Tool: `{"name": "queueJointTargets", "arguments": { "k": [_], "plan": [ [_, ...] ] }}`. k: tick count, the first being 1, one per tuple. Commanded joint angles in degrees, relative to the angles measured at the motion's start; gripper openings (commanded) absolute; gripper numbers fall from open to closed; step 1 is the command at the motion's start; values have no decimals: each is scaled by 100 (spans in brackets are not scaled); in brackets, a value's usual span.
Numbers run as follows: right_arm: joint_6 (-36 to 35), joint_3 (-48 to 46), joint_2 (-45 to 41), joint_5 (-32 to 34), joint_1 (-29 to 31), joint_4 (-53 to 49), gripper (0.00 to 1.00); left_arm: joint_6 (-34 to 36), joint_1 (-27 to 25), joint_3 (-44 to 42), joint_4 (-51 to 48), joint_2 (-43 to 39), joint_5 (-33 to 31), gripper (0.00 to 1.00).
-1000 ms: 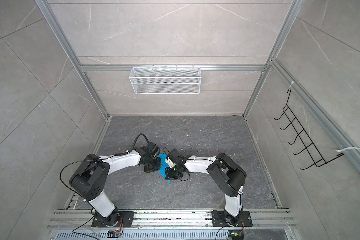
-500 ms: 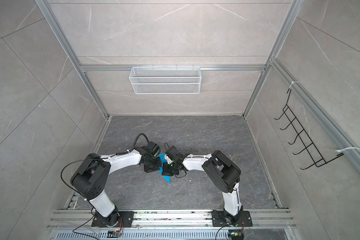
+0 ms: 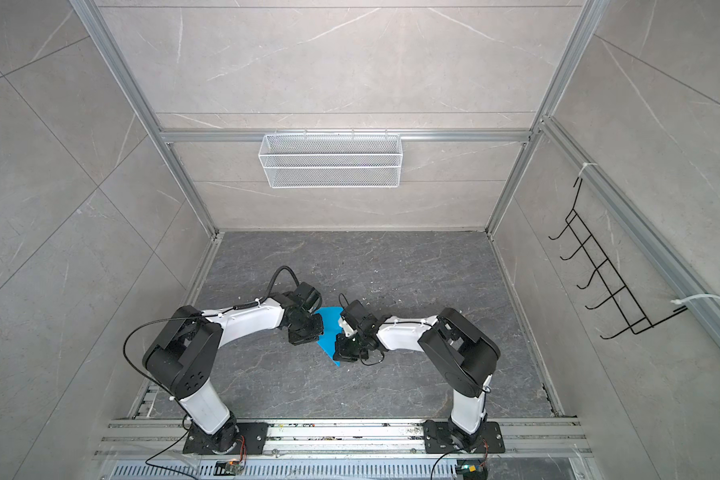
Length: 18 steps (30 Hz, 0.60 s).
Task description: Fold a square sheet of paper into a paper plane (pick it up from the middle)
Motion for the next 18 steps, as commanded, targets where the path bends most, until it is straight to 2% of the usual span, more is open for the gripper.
{"name": "queueJointTargets", "arguments": {
  "k": [1, 5, 9, 13, 18],
  "plan": [
    [-20, -341, -194, -28, -13, -570, 1, -26, 32, -64, -552, 237, -436, 0],
    [-167, -419, -461, -117, -14, -691, 2, -8, 35, 29, -537, 186, -363, 0],
    [-480, -351, -1059, 248, -17, -645, 7, -11, 35, 177, -328, -99, -96, 2],
    [-943, -244, -1630, 894, -36, -576, 20, -38, 31, 325, -143, -629, 46, 13],
    [-1502, 28, -1838, 1554, -155, -780, 32, -98, 48, 362, -344, -1306, -529, 29]
  ]
}}
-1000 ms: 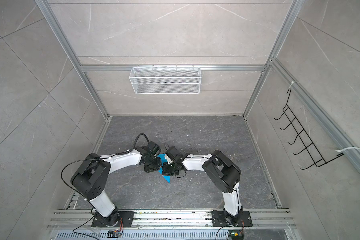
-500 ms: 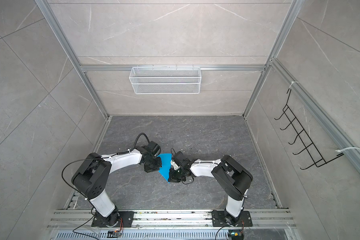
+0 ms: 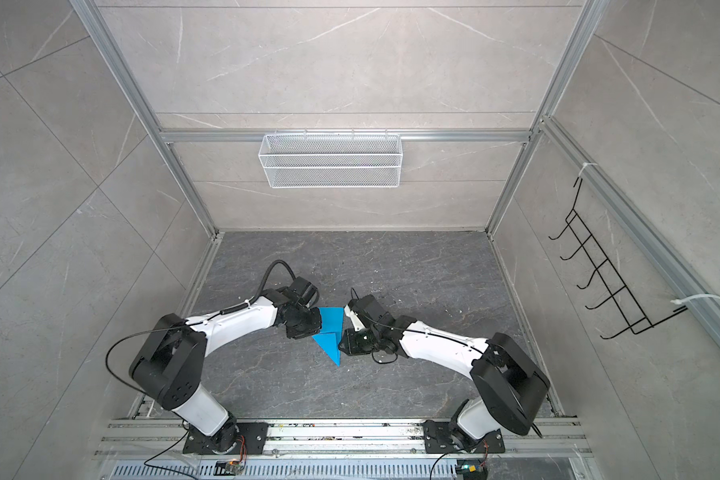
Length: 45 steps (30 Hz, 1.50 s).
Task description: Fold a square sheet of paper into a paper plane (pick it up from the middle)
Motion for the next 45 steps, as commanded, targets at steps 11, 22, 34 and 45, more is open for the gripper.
{"name": "queueJointTargets", "arguments": {
  "k": [11, 22, 34, 45],
  "plan": [
    [-955, 506, 628, 111, -370, 348, 59, -260, 212, -1657, 1814, -1906, -21, 80],
    [-1586, 1030, 1644, -1429, -513, 620, 49, -511, 419, -2502, 2855, -1928, 572, 100],
    [-1611, 1012, 2108, -1514, -670, 803, 9, -690, 721, -2993, 3576, -1778, 1342, 97],
    [-1338, 685, 2125, -1465, -900, 1166, 3, -276, 739, -3044, 4505, -1126, 1980, 85]
  ]
}}
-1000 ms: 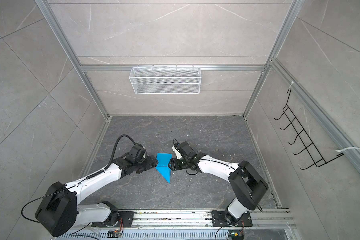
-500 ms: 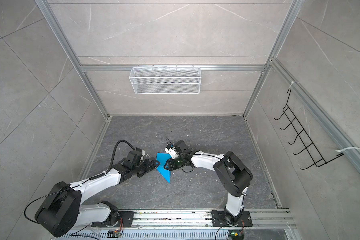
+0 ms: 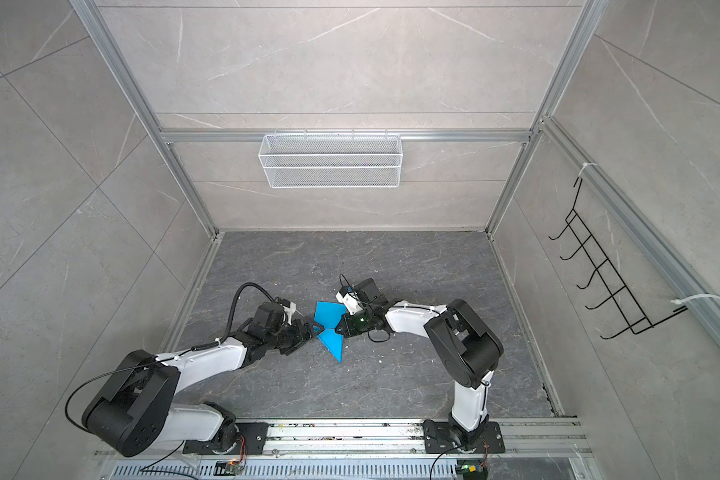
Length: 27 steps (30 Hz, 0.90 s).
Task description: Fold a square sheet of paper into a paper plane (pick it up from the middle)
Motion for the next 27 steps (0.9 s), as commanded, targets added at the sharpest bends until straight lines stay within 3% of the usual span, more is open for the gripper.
{"name": "queueJointTargets", "arguments": {
  "k": [1, 9, 18, 27],
  "plan": [
    [121, -118, 113, -44, -51, 154, 3, 295, 49, 95, 431, 160, 314, 83],
    [123, -217, 149, -40, -141, 208, 3, 437, 61, 321, 720, 694, 566, 65],
    [122, -293, 145, -55, -193, 237, 3, 475, 146, 499, 955, 1111, 772, 52],
    [140, -340, 147, -96, -212, 280, 4, 388, 213, 658, 1089, 1463, 972, 48]
  ]
}}
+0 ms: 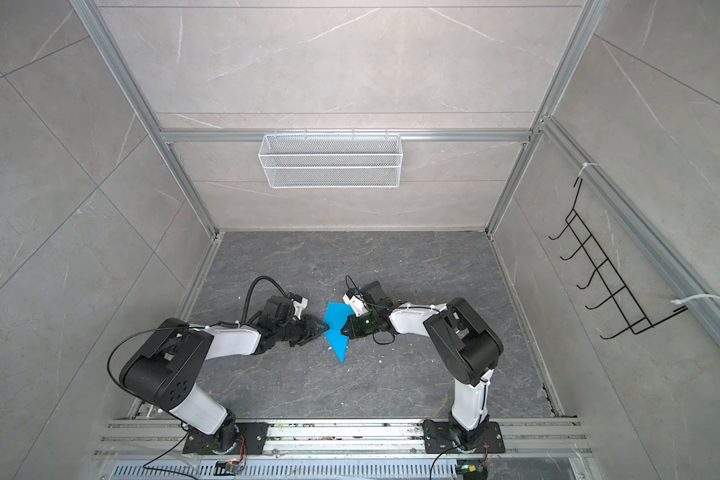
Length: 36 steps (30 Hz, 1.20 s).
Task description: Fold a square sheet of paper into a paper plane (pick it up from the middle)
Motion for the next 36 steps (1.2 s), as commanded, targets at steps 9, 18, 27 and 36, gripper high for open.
{"name": "queueJointTargets", "arguments": {
  "k": [9, 18, 27, 36],
  "plan": [
    [177, -169, -232, -279, -54, 200, 28, -37, 75, 151, 205, 121, 237, 50],
    [205, -439, -376, -516, -81, 441, 24, -79, 98, 140, 241, 101, 362, 54],
    [344, -658, -466, -527, -140, 709, 20, 25, 99, 293, 499, 309, 795, 54],
    [369, -689, -422, -477, -191, 701, 18, 186, 97, 361, 797, 395, 1128, 50]
  ]
}}
